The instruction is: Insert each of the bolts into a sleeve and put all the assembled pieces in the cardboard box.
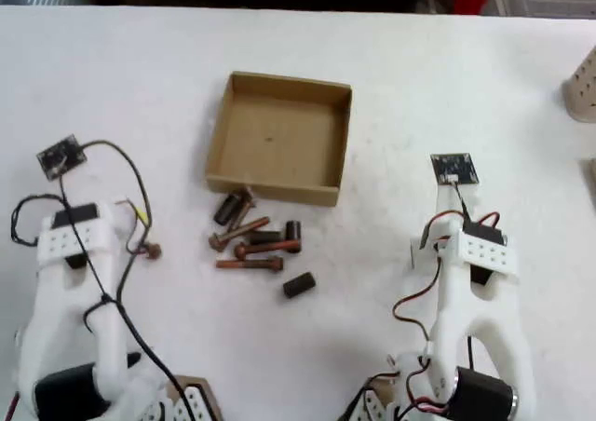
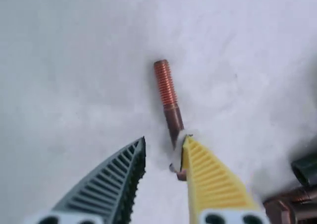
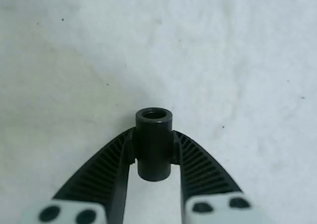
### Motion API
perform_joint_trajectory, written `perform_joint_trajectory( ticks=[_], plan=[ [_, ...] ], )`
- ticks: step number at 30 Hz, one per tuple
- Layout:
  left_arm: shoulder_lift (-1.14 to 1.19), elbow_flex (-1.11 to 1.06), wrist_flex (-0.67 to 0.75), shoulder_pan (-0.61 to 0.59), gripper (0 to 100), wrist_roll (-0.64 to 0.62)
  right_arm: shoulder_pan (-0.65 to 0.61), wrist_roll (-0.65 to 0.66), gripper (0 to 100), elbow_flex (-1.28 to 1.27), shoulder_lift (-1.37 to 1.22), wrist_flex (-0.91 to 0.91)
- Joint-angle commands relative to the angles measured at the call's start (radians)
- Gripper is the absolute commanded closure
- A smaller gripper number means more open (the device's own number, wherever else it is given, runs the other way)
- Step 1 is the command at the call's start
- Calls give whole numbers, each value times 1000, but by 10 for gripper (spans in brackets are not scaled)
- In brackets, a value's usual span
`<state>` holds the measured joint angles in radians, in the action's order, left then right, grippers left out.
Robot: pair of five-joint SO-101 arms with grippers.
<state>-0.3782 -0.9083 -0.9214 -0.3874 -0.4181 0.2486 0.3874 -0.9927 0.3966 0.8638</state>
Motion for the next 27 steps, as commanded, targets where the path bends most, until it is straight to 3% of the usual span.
perform_joint_trajectory(
  ticks=[1, 3, 7, 13, 16, 19, 27],
  plan=[
    [10, 144, -94, -19, 931, 48, -8, 2, 981, 5, 22, -12],
    [-22, 210, -153, -47, 985, 98, -8, 3, 981, 5, 22, -12],
    [-82, 318, -305, -56, 977, 319, -8, 3, 981, 5, 22, -12],
    [-68, 256, -453, 33, 980, 1042, -8, 3, 981, 5, 22, -12],
    [-51, 180, -466, 45, 980, 1321, -8, 3, 981, 5, 22, -12],
    [-19, 121, -446, 56, 980, 1415, -8, 3, 981, 5, 22, -12],
    [249, 146, -347, 125, 980, 1418, -8, 3, 981, 5, 22, -12]
  ],
)
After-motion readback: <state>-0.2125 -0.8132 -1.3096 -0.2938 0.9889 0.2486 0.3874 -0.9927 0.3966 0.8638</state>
